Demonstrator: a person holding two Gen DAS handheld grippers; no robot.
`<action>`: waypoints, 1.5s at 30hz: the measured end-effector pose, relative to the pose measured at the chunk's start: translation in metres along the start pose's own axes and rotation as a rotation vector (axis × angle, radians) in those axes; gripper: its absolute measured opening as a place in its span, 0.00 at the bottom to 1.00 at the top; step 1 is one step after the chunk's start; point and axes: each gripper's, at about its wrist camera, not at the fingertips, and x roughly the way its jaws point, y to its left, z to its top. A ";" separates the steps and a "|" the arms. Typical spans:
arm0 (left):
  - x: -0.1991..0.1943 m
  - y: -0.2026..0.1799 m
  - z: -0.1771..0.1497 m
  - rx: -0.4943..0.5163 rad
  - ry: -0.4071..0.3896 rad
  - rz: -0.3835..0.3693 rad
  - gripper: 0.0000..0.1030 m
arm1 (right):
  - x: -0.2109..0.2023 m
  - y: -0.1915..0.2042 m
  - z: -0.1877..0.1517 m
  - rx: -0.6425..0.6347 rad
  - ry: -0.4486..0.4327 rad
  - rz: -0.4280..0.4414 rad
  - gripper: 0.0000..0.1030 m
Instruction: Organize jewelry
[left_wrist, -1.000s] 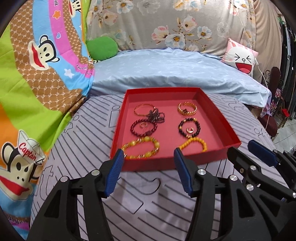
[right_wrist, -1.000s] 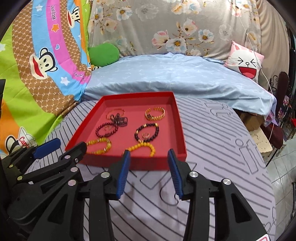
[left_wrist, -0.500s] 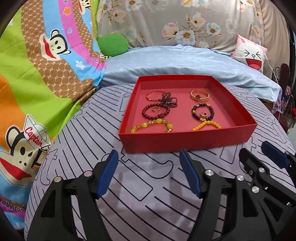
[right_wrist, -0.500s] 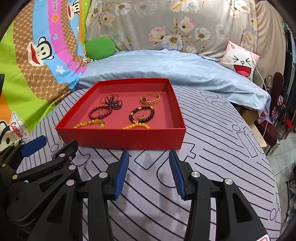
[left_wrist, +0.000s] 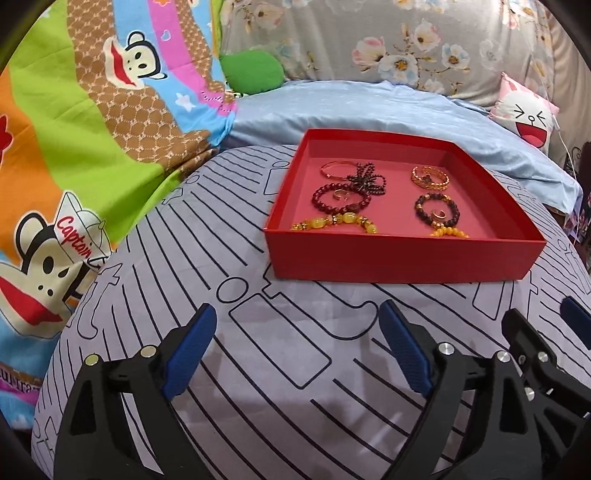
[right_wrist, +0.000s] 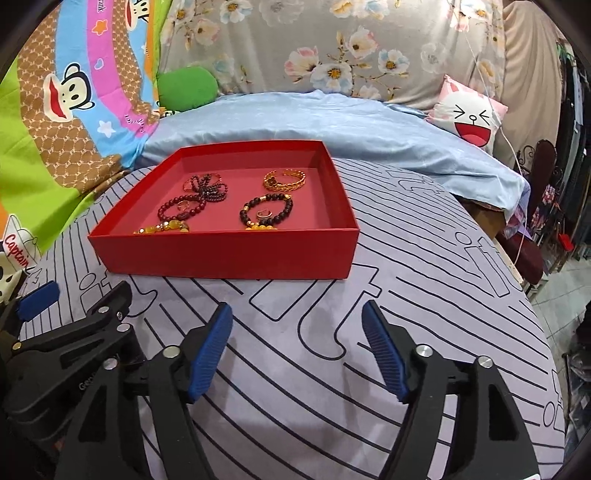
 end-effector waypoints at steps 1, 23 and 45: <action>0.001 0.002 0.000 -0.007 0.004 0.003 0.83 | 0.001 -0.001 0.000 0.004 0.004 -0.005 0.77; 0.003 0.007 -0.001 -0.031 0.017 0.019 0.83 | -0.002 0.002 -0.001 -0.016 -0.005 -0.024 0.81; -0.003 0.005 -0.001 -0.035 -0.011 0.004 0.83 | -0.004 -0.001 0.000 -0.005 -0.014 -0.009 0.81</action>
